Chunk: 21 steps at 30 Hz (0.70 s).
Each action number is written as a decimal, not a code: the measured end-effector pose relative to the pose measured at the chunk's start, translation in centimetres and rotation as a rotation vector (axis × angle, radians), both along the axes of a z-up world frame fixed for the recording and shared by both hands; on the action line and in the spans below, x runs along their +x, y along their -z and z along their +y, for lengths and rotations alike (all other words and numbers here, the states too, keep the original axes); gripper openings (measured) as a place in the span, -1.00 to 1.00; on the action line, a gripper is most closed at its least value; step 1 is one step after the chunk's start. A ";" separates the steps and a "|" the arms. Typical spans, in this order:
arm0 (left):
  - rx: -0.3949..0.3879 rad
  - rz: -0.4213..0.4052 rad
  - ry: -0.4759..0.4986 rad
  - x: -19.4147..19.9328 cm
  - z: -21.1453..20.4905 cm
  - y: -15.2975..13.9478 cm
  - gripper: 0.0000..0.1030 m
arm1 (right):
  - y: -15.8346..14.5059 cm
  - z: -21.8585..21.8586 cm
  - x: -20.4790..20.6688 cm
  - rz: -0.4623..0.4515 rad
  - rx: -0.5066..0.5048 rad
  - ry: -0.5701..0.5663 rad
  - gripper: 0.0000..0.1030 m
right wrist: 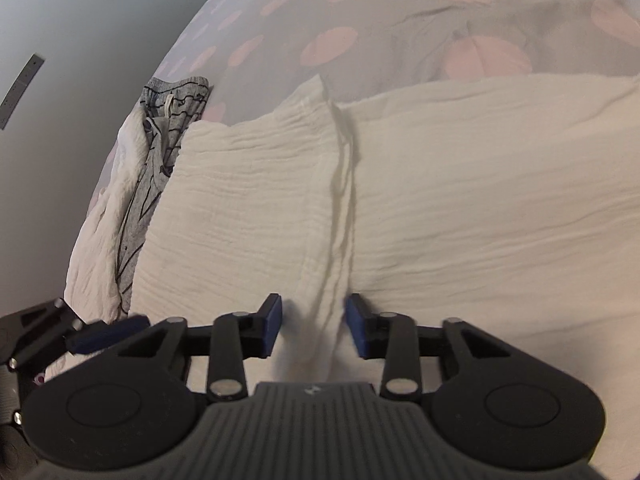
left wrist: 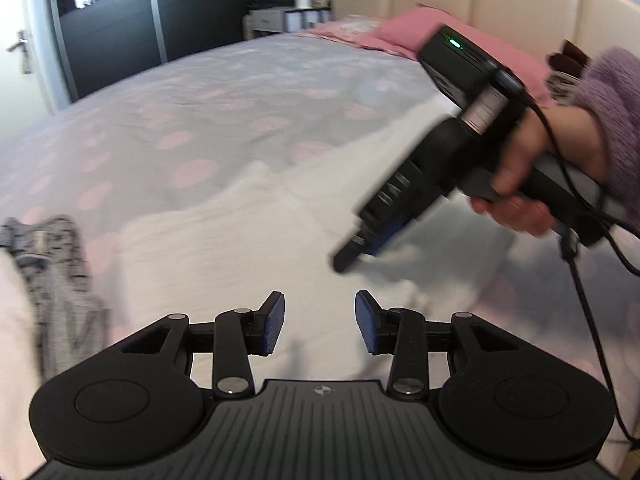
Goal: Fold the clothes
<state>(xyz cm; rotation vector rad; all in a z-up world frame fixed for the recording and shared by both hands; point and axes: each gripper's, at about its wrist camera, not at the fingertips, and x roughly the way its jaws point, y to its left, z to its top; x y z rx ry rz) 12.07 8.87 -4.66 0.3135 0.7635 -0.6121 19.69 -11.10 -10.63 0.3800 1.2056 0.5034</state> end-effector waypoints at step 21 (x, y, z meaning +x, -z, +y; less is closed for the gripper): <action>0.003 -0.051 -0.090 0.6 0.8 -2.9 -0.24 | -22.5 -7.0 1.5 -0.326 -0.210 0.046 -0.86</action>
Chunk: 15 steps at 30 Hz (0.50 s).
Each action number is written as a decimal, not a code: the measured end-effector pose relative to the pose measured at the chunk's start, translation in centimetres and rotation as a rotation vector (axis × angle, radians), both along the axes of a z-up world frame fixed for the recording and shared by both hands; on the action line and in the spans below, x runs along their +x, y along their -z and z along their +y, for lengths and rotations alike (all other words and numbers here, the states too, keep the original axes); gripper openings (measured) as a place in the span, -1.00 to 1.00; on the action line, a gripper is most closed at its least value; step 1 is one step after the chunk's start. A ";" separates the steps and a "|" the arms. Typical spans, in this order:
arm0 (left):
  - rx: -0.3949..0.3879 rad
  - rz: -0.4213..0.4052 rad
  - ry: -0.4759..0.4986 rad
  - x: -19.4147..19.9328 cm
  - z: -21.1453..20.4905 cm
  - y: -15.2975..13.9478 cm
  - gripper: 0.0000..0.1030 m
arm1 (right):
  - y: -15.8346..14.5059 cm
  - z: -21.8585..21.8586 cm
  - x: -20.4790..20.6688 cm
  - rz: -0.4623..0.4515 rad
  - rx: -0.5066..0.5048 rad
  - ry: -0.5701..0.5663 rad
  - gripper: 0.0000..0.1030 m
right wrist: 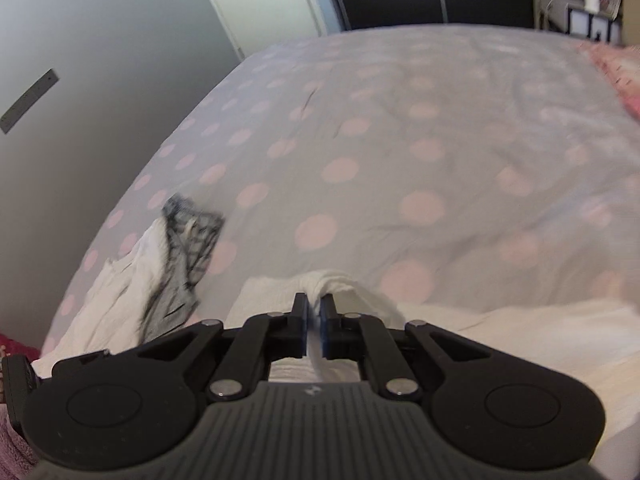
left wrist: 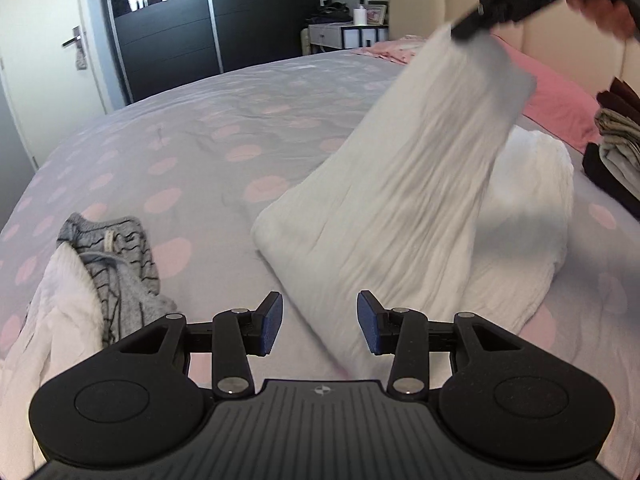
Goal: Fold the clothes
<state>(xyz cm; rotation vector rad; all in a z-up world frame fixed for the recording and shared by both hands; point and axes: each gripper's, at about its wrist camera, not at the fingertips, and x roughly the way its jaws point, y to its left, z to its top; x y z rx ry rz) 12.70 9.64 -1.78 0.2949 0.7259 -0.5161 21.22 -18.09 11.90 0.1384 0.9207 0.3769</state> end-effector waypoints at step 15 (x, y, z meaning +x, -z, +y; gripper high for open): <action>-0.024 0.090 0.115 0.7 -5.4 1.6 -0.14 | -3.7 -22.9 -0.3 -0.023 -0.278 0.393 -0.86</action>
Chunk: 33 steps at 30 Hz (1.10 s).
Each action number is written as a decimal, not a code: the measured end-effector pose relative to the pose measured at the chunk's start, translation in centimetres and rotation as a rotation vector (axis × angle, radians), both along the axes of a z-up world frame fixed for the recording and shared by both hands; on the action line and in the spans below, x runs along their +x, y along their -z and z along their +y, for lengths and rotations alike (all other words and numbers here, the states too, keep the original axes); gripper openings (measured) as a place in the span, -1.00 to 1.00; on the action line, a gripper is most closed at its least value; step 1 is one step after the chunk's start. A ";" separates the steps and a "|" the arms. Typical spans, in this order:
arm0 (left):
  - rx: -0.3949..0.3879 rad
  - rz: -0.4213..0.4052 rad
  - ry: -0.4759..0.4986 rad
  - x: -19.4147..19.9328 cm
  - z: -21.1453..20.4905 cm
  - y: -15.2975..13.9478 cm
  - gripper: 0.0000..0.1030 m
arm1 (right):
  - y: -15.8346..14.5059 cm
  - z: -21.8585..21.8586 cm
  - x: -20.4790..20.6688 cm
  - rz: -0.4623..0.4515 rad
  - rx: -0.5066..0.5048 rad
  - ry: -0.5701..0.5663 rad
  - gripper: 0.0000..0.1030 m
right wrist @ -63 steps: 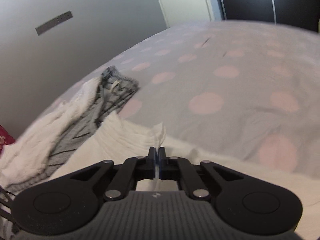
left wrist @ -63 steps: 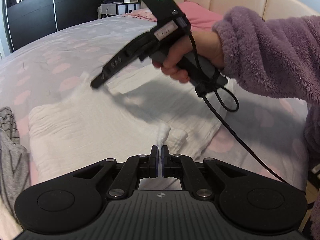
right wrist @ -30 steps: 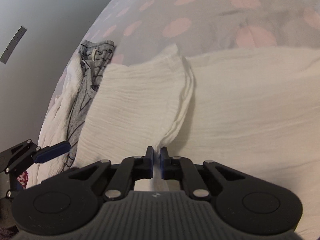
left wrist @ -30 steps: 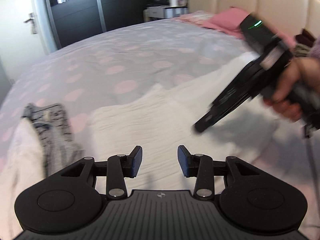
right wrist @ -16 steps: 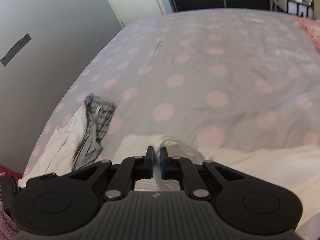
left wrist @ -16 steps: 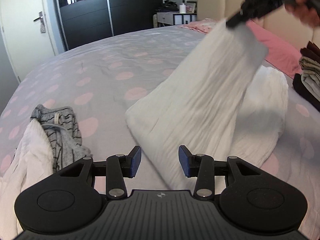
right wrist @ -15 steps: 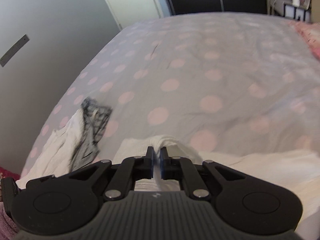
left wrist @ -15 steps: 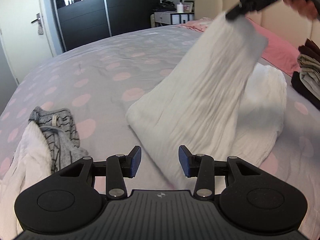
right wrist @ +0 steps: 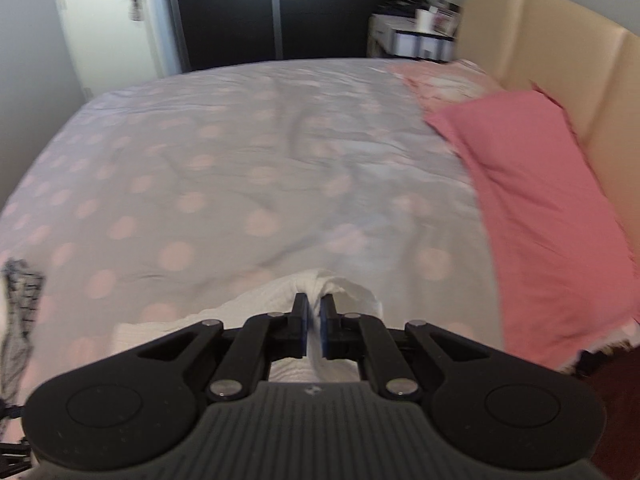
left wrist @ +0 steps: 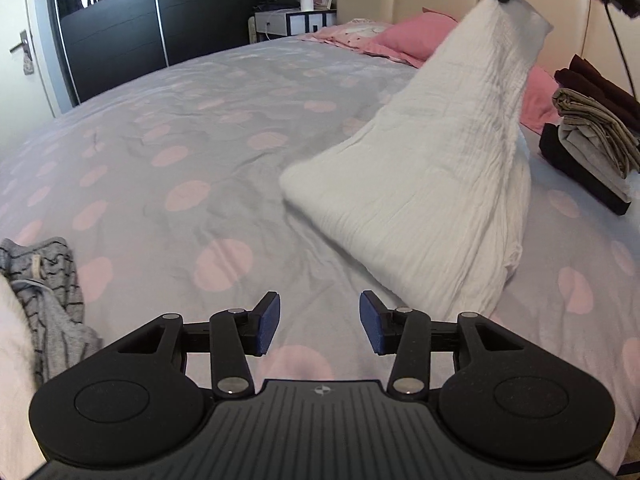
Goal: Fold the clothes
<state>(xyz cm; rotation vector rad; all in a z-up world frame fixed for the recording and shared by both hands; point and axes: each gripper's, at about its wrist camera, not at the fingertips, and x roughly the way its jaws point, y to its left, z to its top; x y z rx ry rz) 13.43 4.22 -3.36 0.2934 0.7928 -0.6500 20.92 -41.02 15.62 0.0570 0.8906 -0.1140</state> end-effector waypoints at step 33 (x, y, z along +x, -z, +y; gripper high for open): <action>-0.083 0.510 -0.191 5.3 -10.4 6.0 -0.78 | 16.4 2.7 -10.8 0.224 0.045 -0.251 0.05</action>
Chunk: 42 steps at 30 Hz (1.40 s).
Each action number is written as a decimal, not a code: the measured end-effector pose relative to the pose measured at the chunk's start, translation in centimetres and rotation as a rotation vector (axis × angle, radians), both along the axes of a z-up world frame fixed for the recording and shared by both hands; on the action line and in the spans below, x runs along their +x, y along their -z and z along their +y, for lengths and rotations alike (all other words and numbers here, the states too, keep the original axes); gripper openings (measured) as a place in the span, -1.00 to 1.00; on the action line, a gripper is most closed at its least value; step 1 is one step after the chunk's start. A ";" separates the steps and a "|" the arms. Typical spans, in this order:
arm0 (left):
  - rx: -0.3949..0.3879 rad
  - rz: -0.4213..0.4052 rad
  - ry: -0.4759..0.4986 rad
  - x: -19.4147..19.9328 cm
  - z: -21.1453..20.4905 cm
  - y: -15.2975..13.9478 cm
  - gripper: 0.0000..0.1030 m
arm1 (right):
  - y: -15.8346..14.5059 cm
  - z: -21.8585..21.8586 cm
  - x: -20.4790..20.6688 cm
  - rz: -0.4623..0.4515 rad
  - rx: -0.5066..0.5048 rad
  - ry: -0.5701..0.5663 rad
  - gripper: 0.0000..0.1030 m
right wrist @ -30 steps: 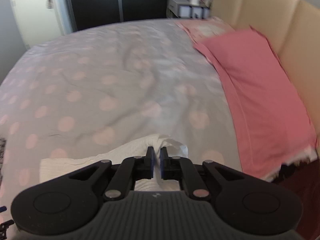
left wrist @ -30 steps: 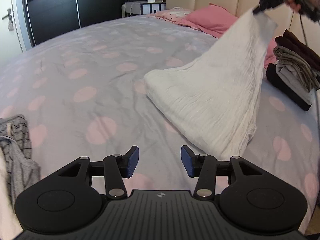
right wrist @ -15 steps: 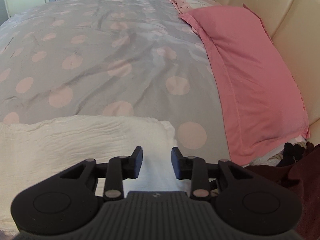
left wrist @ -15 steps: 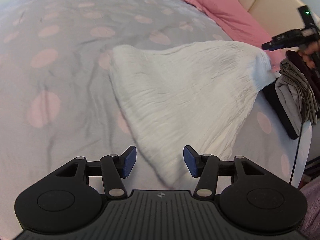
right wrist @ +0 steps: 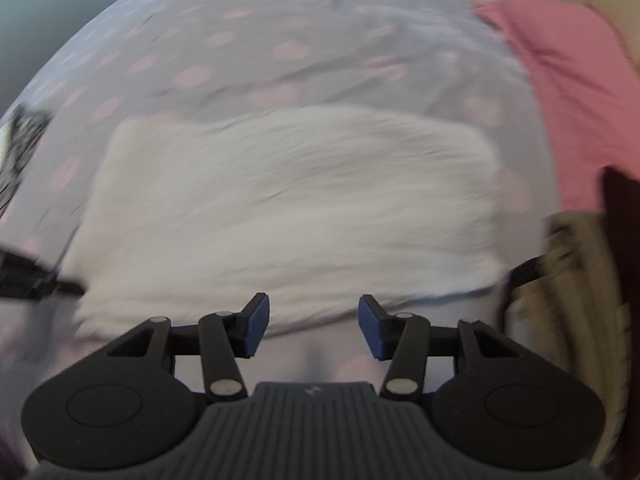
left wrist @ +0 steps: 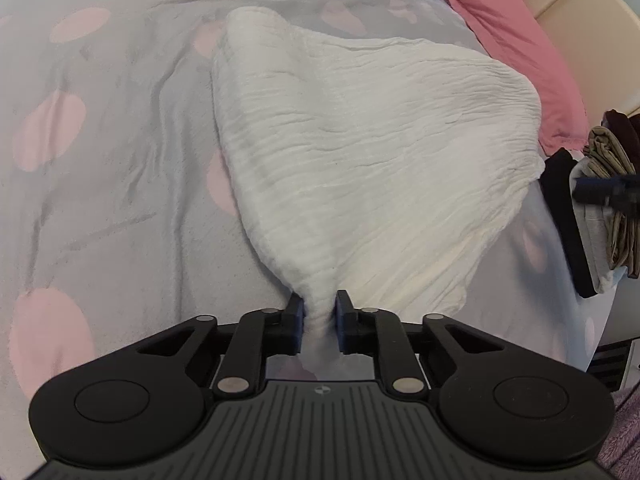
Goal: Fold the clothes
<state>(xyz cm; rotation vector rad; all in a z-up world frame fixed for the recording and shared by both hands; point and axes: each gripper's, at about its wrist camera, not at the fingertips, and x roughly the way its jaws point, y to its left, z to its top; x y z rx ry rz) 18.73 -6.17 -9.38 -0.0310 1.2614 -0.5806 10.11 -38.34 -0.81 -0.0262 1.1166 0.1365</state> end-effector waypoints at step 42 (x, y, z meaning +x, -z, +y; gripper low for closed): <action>0.313 -0.691 0.552 -15.9 3.9 -7.6 -0.21 | -1.5 20.7 -13.9 -0.066 -0.160 -0.576 -0.69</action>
